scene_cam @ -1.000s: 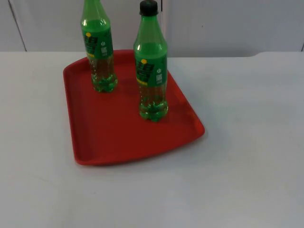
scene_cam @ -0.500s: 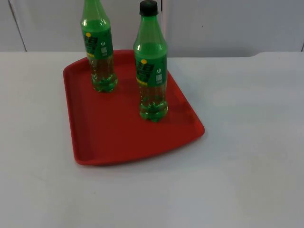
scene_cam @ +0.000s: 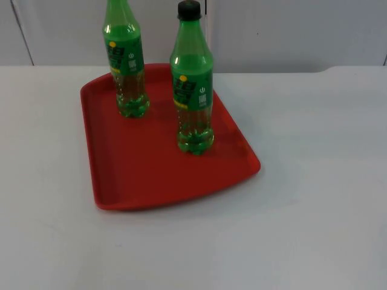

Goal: Place the bottle upright on the tray.

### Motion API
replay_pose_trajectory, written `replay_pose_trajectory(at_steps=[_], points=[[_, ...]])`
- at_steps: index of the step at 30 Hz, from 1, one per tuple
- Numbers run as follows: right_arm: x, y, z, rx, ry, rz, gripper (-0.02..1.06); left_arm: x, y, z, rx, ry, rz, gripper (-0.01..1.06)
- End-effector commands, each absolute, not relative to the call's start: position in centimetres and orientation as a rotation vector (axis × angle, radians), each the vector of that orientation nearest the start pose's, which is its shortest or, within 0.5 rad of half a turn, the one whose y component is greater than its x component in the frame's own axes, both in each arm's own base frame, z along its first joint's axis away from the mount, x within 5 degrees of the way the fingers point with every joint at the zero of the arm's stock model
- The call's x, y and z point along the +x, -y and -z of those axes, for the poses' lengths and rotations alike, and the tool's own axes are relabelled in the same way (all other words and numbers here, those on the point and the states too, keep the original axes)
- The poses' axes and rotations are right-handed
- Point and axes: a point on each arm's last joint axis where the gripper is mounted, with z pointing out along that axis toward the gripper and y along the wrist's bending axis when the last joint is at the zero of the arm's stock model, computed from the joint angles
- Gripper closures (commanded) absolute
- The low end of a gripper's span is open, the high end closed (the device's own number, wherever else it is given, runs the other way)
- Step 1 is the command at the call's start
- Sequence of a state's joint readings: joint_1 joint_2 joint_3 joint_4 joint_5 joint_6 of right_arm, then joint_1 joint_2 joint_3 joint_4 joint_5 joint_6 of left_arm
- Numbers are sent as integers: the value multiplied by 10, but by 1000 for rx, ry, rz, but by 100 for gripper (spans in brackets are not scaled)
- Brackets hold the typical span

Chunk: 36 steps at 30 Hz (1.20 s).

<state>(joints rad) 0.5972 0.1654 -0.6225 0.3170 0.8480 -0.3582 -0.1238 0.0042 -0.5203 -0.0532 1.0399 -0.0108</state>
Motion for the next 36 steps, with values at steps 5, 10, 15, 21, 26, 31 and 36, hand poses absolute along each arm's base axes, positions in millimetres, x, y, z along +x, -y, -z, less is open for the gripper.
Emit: replay_pose_trajectory(at_steps=[5,10,15,21,26,31,36], points=[[-16,-8,-320,-799,-1709,-481,31,-7,3,-284,123,-2002,149,13],[-20,6,-313,-700,-1771,-405,31,-7,3,-284,123,-2002,149,13],[-14,9,-301,-666,-1868,-352,31,-6,2,-284,122,-2002,134,13],[-7,5,-284,-680,-1927,-333,31,-6,0,-284,122,-2006,107,13],[-6,4,-280,-667,-1954,-341,31,-6,0,-284,123,-2005,98,13],[-5,6,-280,-620,-1970,-345,31,-6,0,-283,156,-2004,77,13],[-5,6,-280,-623,-1969,-343,31,-6,0,-283,156,-2004,77,13]])
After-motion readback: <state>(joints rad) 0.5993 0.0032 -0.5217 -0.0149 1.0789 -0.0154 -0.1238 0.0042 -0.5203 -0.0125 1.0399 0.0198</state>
